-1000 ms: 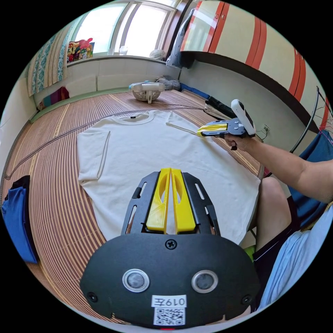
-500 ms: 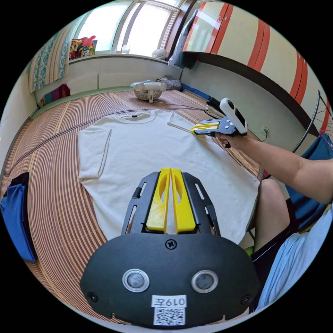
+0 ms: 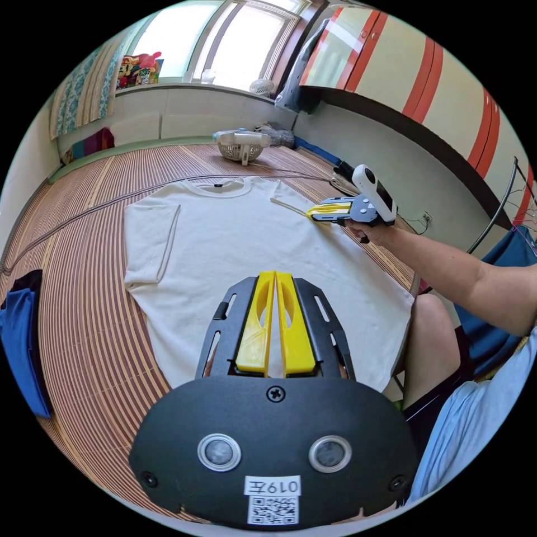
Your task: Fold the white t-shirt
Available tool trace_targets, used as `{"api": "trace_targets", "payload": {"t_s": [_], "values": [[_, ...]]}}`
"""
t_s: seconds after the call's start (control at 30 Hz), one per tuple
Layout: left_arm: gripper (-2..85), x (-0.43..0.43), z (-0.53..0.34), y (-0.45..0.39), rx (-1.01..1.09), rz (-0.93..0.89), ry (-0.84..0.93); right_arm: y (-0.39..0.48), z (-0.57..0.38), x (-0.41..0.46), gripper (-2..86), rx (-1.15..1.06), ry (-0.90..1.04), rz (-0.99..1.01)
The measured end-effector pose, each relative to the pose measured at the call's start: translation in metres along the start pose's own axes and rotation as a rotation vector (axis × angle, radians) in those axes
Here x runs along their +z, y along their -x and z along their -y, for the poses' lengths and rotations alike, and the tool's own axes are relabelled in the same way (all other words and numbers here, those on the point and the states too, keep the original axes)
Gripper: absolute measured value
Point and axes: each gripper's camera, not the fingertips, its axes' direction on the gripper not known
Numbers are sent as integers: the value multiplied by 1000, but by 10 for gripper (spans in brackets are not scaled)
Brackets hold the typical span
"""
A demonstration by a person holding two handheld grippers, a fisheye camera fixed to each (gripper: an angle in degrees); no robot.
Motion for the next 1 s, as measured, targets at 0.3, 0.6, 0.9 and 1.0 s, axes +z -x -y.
{"api": "trace_targets", "payload": {"t_s": [0.3, 0.6, 0.9, 1.0], "values": [[9, -4, -1, 2, 2, 1, 0, -4, -6, -17, -9, 17, -15, 5], [10, -10, -4, 2, -4, -1, 8, -23, -25, -38, 30, 54, -28, 60], [10, -19, -10, -5, -1, 4, 13, -94, -71, -52, -7, 361, 3, 88], [11, -24, -13, -8, -5, 6, 10, -96, -86, -56, -8, 359, 32, 74]]}}
